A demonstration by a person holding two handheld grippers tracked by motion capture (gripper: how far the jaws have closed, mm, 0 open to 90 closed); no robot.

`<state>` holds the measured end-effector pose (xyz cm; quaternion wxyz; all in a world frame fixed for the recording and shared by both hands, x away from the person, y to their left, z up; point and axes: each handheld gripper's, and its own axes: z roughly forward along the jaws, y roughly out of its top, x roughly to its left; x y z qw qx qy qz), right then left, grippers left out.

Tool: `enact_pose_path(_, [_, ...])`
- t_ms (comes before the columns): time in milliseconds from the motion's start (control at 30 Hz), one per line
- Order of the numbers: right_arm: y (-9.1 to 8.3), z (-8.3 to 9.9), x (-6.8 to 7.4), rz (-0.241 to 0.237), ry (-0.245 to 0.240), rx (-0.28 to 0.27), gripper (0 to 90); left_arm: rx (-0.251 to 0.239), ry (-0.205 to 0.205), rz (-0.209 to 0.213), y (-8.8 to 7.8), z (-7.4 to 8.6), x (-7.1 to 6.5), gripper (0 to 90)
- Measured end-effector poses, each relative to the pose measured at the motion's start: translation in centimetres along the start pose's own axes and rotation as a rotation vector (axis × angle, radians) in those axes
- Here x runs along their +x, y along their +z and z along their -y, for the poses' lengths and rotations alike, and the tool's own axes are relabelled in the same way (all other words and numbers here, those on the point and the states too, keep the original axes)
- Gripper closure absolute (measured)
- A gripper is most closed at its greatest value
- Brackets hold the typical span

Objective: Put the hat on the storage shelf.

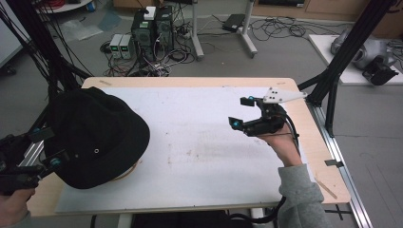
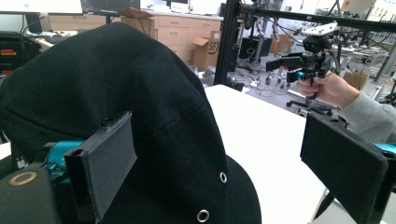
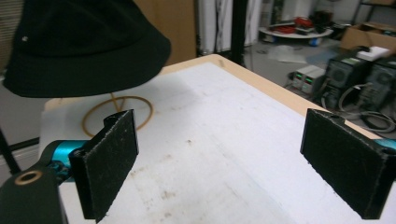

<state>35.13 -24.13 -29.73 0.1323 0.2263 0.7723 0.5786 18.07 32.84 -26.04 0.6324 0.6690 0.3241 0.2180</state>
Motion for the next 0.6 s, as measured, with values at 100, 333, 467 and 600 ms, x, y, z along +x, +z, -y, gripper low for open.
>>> enact_pose_path(100, [-1.0, 0.6, 0.0, 0.015, 0.009, -0.011, 10.6, 0.002, 0.0, 0.0, 0.1, 0.0, 0.0, 10.8])
enact_pose_path(333, [-4.0, 0.9, -0.7, 0.1, 0.074, -0.058, 10.6, 0.001, 0.001, -0.004, 0.1, 0.0, 0.0, 10.8])
enact_pose_path(467, [-5.2, 0.6, -0.5, 0.14, 0.099, -0.111, 10.6, 0.006, 0.007, -0.012, 0.0, 0.0, -0.1, 10.8])
enact_pose_path(600, [-5.6, 0.2, -0.1, 0.147, 0.083, -0.124, 10.6, 0.007, 0.007, -0.014, 0.1, -0.1, -0.1, 10.8])
